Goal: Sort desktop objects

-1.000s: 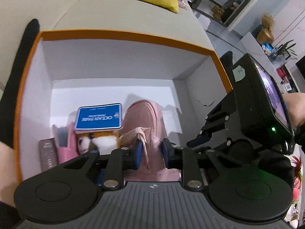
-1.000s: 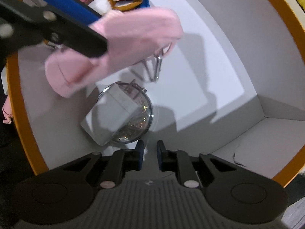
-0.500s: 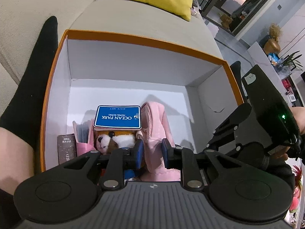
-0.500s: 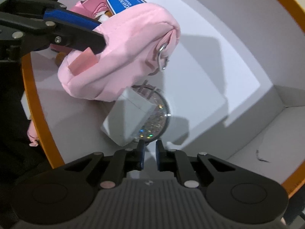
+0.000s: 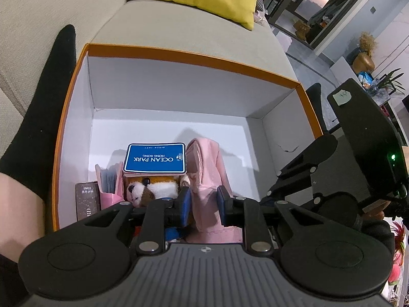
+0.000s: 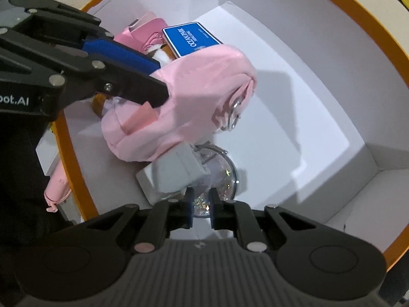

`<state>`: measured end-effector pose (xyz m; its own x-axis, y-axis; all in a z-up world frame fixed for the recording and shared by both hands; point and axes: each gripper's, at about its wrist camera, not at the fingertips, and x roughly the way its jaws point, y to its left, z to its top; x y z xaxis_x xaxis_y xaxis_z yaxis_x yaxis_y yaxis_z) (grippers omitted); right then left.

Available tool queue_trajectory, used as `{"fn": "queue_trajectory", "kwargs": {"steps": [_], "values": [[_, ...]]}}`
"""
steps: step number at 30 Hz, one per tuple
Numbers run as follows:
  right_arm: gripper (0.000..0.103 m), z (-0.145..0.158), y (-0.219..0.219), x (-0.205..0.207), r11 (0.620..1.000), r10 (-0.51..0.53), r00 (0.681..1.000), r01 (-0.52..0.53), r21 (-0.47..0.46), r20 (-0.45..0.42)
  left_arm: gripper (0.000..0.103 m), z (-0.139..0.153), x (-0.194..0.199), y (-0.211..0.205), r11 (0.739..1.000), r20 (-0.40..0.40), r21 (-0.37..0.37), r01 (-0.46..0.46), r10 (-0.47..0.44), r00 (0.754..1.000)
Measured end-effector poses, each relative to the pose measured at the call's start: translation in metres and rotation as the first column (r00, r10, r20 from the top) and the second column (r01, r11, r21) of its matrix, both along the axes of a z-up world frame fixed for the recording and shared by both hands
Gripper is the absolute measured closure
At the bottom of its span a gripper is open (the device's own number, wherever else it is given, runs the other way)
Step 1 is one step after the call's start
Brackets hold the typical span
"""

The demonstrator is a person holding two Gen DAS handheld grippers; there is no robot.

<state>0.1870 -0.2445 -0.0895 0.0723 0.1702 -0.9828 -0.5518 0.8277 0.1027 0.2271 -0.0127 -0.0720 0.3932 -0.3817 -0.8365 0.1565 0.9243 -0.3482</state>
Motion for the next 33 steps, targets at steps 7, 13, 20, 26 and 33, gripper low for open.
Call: {"fn": "queue_trajectory", "kwargs": {"steps": [7,13,20,26,33], "values": [[0.089,0.006,0.002,-0.014,0.999,0.020,0.999,-0.019,-0.030,0.029,0.076,0.004,-0.001,0.000,1.000,0.007,0.000,0.003,-0.003,1.000],[0.089,0.017,0.000,-0.030,0.998,0.005,0.998,-0.001,-0.068,0.060,0.072,0.017,-0.011,0.005,1.000,0.044,-0.006,-0.008,0.008,0.999],[0.077,0.052,-0.002,-0.067,0.996,-0.067,0.979,0.077,-0.048,0.194,0.072,0.053,-0.054,0.023,1.000,0.148,-0.024,-0.019,0.023,0.989],[0.063,0.082,-0.017,-0.013,0.981,-0.190,0.907,0.163,0.102,0.376,0.072,0.067,-0.105,0.042,0.997,0.194,-0.011,-0.077,0.078,0.978],[0.055,0.066,0.023,-0.074,0.964,-0.258,0.819,0.182,0.193,0.513,0.072,0.052,-0.146,0.047,0.993,0.188,0.040,-0.112,0.103,0.977]]}}
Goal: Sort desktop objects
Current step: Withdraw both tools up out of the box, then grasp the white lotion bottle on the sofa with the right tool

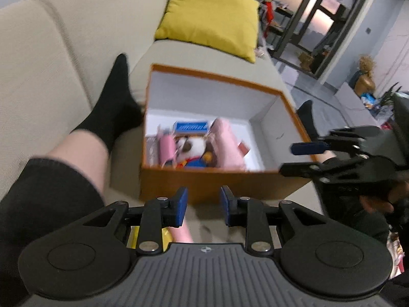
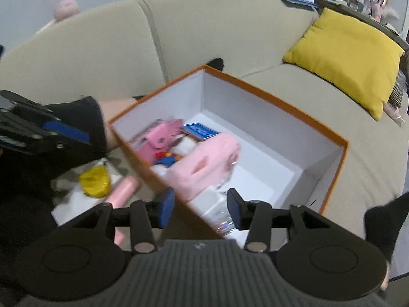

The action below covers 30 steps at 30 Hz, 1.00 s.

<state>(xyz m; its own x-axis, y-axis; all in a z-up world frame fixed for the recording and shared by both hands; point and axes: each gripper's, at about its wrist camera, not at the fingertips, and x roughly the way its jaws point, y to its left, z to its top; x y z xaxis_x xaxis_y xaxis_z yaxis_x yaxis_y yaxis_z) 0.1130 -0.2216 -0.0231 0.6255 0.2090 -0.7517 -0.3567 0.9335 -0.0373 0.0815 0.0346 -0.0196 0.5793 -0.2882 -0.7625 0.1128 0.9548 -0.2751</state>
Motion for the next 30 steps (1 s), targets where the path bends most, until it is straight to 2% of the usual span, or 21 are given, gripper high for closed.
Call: {"fn": "queue_trajectory", "kwargs": {"steps": [2,7,11,14,23,26,30], "values": [[0.053,-0.010,0.006,-0.015,0.999,-0.017,1.000,0.017,0.048,-0.015,0.072,-0.008,-0.006,0.003,1.000,-0.012,0.012,-0.015,0.016,1.000],[0.053,-0.072,0.014,-0.029,0.987,-0.108,0.979,0.126,0.099,-0.175,0.072,-0.033,-0.024,0.011,0.999,-0.065,0.011,-0.040,0.040,0.997],[0.049,-0.113,0.016,-0.041,0.960,-0.178,0.931,0.236,0.153,-0.320,0.072,-0.049,-0.041,0.006,0.999,-0.090,0.029,-0.026,0.028,0.996],[0.048,-0.128,0.014,-0.048,0.939,-0.203,0.894,0.294,0.180,-0.400,0.072,-0.055,-0.050,0.002,1.000,-0.108,0.007,-0.002,0.003,0.994],[0.046,-0.137,0.038,-0.067,0.951,-0.214,0.891,0.283,0.123,-0.400,0.072,-0.058,-0.064,0.005,1.000,-0.114,-0.021,-0.018,0.015,0.993],[0.052,-0.139,0.050,-0.072,0.959,-0.217,0.899,0.269,0.090,-0.382,0.072,-0.058,-0.068,0.008,0.999,-0.114,-0.026,-0.025,0.022,0.993],[0.055,-0.137,0.057,-0.077,0.960,-0.226,0.904,0.270,0.072,-0.364,0.072,-0.057,-0.074,0.010,0.999,-0.112,-0.031,-0.034,0.031,0.993]]}}
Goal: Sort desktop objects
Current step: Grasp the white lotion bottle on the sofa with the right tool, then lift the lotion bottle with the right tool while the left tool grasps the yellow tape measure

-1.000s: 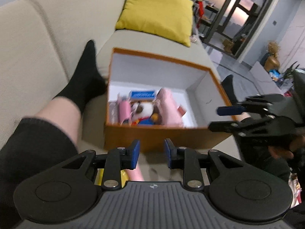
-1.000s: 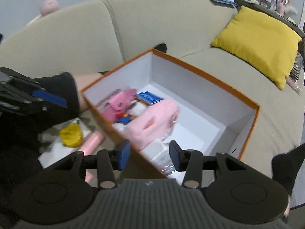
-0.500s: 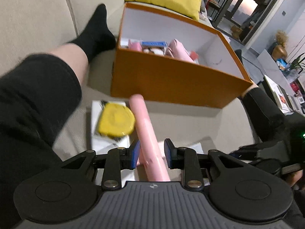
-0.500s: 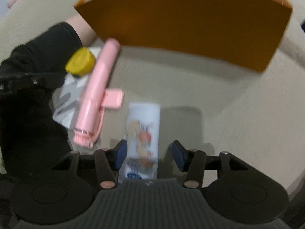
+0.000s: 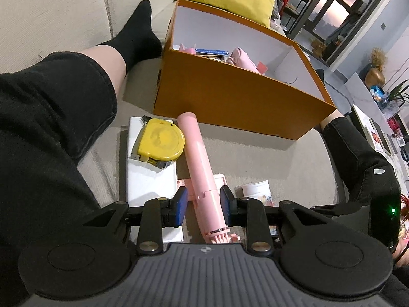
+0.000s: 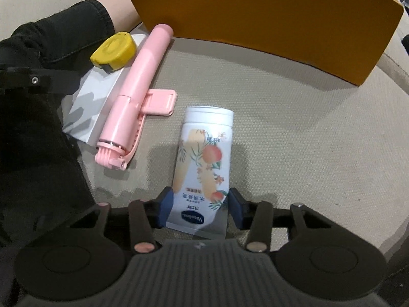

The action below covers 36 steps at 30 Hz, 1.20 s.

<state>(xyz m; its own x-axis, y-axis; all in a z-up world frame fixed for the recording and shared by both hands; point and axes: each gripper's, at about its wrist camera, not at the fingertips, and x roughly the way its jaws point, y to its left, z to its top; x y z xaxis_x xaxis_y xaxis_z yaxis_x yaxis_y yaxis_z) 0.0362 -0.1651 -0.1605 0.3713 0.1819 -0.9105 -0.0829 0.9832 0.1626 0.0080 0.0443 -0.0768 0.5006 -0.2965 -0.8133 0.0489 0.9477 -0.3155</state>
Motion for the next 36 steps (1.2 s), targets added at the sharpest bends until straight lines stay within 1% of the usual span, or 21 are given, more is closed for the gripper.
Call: {"fn": "queue_trajectory", "kwargs": {"steps": [1,3,4,5,10,13,17,19,21,24,27,33,36], "values": [[0.057,0.001,0.000,-0.001,1.000,-0.003,1.000,0.003,-0.001,0.004,0.072,0.000,-0.001,0.001,1.000,0.001,-0.002,-0.002,0.002,1.000],[0.064,0.004,-0.002,-0.004,1.000,-0.011,1.000,0.011,0.001,0.014,0.072,0.002,-0.003,0.002,1.000,0.005,-0.002,-0.006,0.006,1.000],[0.074,0.005,-0.004,-0.005,1.000,-0.016,1.000,0.016,0.004,0.018,0.072,0.003,-0.003,0.002,1.000,0.008,-0.002,-0.008,0.008,1.000],[0.078,0.007,-0.006,-0.006,1.000,-0.016,1.000,0.016,0.020,0.021,0.072,0.004,-0.004,0.002,1.000,0.011,-0.003,-0.010,0.010,1.000],[0.086,0.020,-0.007,-0.011,0.999,-0.004,0.999,0.003,0.032,0.050,0.072,0.007,-0.007,0.004,1.000,0.021,-0.006,-0.014,0.015,1.000],[0.087,0.036,-0.009,-0.012,1.000,0.011,0.995,-0.011,-0.001,0.098,0.072,0.009,-0.008,0.004,1.000,0.028,-0.007,-0.015,0.015,0.999],[0.088,0.066,-0.016,-0.008,0.999,0.024,0.987,-0.018,-0.043,0.159,0.072,0.011,-0.008,0.007,1.000,0.034,-0.007,-0.025,0.026,0.999],[0.088,0.078,-0.017,-0.004,0.996,0.050,0.984,-0.036,-0.081,0.174,0.072,0.012,-0.008,0.008,1.000,0.035,-0.008,-0.029,0.029,0.999],[0.088,0.085,-0.017,0.002,0.991,0.076,0.983,-0.056,-0.118,0.169,0.072,0.012,-0.008,0.008,0.999,0.035,-0.011,-0.030,0.031,0.999],[0.089,0.088,-0.016,0.012,0.984,0.113,0.981,-0.089,-0.153,0.155,0.072,0.012,-0.008,0.010,0.999,0.034,-0.015,-0.034,0.035,0.999],[0.089,0.090,-0.014,0.023,0.981,0.138,0.978,-0.114,-0.155,0.157,0.072,0.013,-0.007,0.011,0.999,0.034,-0.018,-0.039,0.040,0.999],[0.089,0.085,-0.016,0.051,0.985,0.133,0.976,-0.110,-0.137,0.175,0.072,0.012,-0.002,0.017,0.998,0.032,-0.023,-0.054,0.055,0.998],[0.089,0.080,-0.011,0.058,0.983,0.138,0.972,-0.111,-0.147,0.188,0.072,0.012,0.000,0.021,0.997,0.034,-0.024,-0.069,0.070,0.997]]}}
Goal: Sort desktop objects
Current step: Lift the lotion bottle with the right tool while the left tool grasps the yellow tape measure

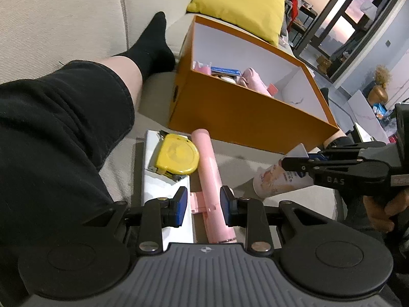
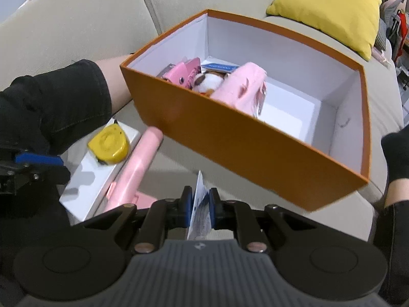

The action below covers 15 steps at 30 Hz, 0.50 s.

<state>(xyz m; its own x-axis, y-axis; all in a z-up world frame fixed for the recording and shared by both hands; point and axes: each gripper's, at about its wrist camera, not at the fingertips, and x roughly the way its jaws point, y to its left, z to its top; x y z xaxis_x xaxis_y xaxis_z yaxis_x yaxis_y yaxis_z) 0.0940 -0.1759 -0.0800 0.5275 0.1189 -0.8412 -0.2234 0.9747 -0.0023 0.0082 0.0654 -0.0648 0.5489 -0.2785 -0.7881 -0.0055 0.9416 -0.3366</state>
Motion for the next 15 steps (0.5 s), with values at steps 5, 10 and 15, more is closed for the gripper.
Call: {"fn": "queue_trajectory", "kwargs": {"steps": [5,10,15], "values": [[0.089,-0.002,0.003,-0.005,1.000,0.018,0.999,-0.018,-0.006,0.027,0.072,-0.003,0.006,0.009,0.999,-0.005,0.018,-0.028,0.028,1.000],[0.088,-0.004,-0.007,-0.011,0.999,-0.015,0.999,0.013,0.041,0.049,0.072,-0.008,0.013,0.016,0.999,-0.016,0.017,-0.043,0.043,0.999],[0.086,-0.007,-0.013,-0.016,0.996,-0.041,0.997,0.036,0.087,0.062,0.072,-0.010,0.019,0.017,0.999,-0.017,0.013,-0.040,0.040,0.999]]}}
